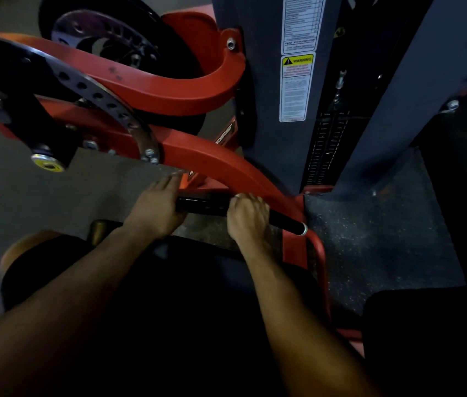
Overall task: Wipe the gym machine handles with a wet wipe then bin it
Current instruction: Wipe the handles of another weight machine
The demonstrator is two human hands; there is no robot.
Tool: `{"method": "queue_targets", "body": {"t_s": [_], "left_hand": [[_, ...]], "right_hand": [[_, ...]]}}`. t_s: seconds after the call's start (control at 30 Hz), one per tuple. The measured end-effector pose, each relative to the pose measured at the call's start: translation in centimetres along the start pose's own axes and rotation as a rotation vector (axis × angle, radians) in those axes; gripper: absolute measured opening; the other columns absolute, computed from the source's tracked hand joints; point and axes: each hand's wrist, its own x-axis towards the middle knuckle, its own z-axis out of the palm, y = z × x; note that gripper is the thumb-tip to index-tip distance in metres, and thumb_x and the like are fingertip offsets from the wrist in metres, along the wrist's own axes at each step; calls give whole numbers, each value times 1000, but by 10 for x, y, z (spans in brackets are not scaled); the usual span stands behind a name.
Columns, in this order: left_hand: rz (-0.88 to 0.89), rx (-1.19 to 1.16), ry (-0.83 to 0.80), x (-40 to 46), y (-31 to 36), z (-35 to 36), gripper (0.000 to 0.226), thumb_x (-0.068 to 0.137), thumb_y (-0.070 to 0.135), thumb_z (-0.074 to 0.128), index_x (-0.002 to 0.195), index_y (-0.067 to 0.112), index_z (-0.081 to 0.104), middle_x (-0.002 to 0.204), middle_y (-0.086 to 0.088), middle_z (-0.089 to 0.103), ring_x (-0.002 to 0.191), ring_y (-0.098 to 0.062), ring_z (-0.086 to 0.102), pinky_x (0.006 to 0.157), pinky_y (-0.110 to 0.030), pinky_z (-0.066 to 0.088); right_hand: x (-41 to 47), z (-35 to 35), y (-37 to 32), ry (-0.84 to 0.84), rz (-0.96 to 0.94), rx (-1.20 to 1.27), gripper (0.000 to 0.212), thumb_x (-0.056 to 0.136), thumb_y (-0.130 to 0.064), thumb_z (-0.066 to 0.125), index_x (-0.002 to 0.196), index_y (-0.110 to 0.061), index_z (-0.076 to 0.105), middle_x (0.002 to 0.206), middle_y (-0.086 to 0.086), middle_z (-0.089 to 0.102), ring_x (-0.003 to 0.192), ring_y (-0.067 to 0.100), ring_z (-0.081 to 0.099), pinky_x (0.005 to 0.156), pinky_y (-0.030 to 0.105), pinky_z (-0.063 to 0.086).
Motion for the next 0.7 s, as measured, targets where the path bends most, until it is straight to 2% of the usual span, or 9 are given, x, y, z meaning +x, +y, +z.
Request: {"method": "queue_targets", "body": {"t_s": [0.13, 0.23, 0.3, 0.33, 0.4, 0.47, 0.57, 0.63, 0.7], "left_hand": [[-222, -160, -42, -18, -5, 10, 94, 89, 7, 65, 163, 12, 8, 159, -22, 36, 131, -43, 51, 104, -41, 42], [-290, -240, -28, -21, -7, 12, 97, 88, 0, 62, 163, 11, 2, 160, -19, 38, 138, -39, 48, 107, -37, 39], [-365, -321, -2, -22, -15, 12, 97, 88, -6, 60, 163, 10, 0, 156, -17, 44, 139, -34, 48, 109, -35, 39], [-392, -351, 8, -24, -18, 12, 97, 86, -9, 58, 163, 9, 0, 155, -16, 46, 140, -31, 49, 109, -32, 38], [-414, -392, 0, -29, -21, 12, 95, 85, -14, 54, 162, 7, 2, 153, -14, 49, 140, -26, 49, 107, -25, 37], [-409, -394, 2, -31, -21, 13, 94, 86, -14, 53, 163, 8, 4, 152, -14, 51, 140, -26, 49, 107, -24, 37], [-362, -301, -29, -32, -14, 12, 96, 87, -6, 55, 163, 12, 1, 149, -21, 51, 135, -39, 52, 108, -34, 39], [-303, -220, -88, -35, -8, 13, 98, 89, -1, 56, 163, 16, -5, 155, -27, 40, 132, -46, 50, 106, -39, 40], [-238, -175, -116, -38, -4, 13, 98, 90, 2, 58, 163, 14, -7, 165, -25, 19, 141, -44, 40, 112, -42, 37]], "right_hand": [[-7, 14, -47, -89, -183, -31, 31, 99, -21, 47, 97, -3, 72, 108, 18, 71, 106, 36, 61, 97, 44, 41], [-22, 34, -75, -113, -319, -97, 45, 92, -20, 31, 114, -3, 67, 119, 18, 67, 116, 35, 57, 104, 46, 39], [-32, 46, -79, -127, -385, -66, 54, 91, -20, 32, 135, 2, 56, 139, 21, 56, 134, 33, 47, 120, 46, 27], [-34, 50, -75, -125, -433, -53, 56, 92, -19, 39, 143, 2, 48, 148, 22, 48, 142, 32, 40, 124, 45, 19], [-35, 52, -62, -83, -550, -44, 59, 94, -20, 43, 149, 1, 40, 156, 19, 39, 148, 30, 32, 125, 45, 14], [-30, 50, -47, -53, -656, -45, 57, 95, -19, 35, 149, -1, 41, 156, 17, 39, 148, 29, 32, 125, 44, 18], [-23, 43, -22, -7, -683, -37, 52, 95, -16, 36, 143, -6, 52, 147, 11, 54, 139, 26, 47, 119, 43, 32], [-20, 37, -1, 54, -630, 10, 47, 94, -12, 41, 137, -8, 60, 138, 8, 62, 128, 26, 57, 113, 43, 41], [-20, 33, 17, 106, -549, 52, 44, 95, -14, 40, 131, -7, 65, 131, 8, 66, 121, 28, 61, 108, 43, 46]]}}
